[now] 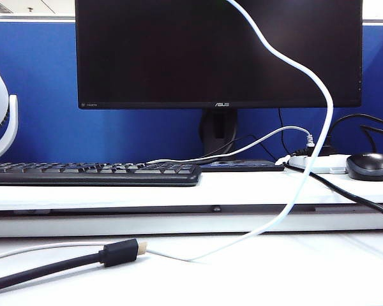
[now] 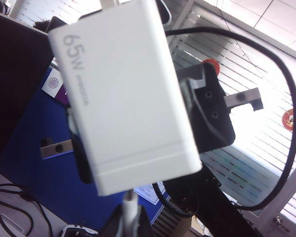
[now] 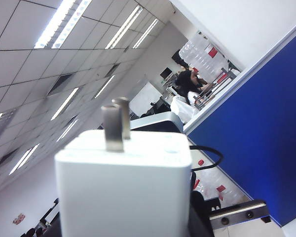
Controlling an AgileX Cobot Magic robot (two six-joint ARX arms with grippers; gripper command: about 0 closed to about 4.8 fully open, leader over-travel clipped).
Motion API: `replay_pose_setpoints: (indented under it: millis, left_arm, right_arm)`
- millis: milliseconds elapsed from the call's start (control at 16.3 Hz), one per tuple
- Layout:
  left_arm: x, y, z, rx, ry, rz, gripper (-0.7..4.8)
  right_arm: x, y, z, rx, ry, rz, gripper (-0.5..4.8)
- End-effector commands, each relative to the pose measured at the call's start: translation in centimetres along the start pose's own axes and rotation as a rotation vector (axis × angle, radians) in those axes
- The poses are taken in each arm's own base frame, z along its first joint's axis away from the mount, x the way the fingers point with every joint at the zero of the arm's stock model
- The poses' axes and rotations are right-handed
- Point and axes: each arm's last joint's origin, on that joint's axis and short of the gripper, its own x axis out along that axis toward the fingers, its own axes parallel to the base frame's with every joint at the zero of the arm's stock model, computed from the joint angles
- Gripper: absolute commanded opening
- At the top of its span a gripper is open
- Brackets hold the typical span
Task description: Pick up the Type-C charging cable and the charging base, insert one end of the Type-C charger into the corresponding slot on the base, and finally place the plugged-in charger back on the table.
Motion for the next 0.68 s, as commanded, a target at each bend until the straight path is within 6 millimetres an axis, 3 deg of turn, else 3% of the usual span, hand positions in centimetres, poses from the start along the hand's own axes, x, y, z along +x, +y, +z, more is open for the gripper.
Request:
replay_pose_setpoints:
  millis: [61, 676]
  left_arm:
    - [0.09, -0.21, 0.36, 0.01, -0.033, -0.014, -0.05]
    - [0.24, -0.13, 0.39, -0.03, -0.038, -0.022, -0.05]
  right_arm:
    - [0.13, 0.7, -0.14, -0.032, 0.012, 0.022, -0.05]
    - [0.5, 0.48, -0.45, -0.081, 0.03, 0.016, -0.05]
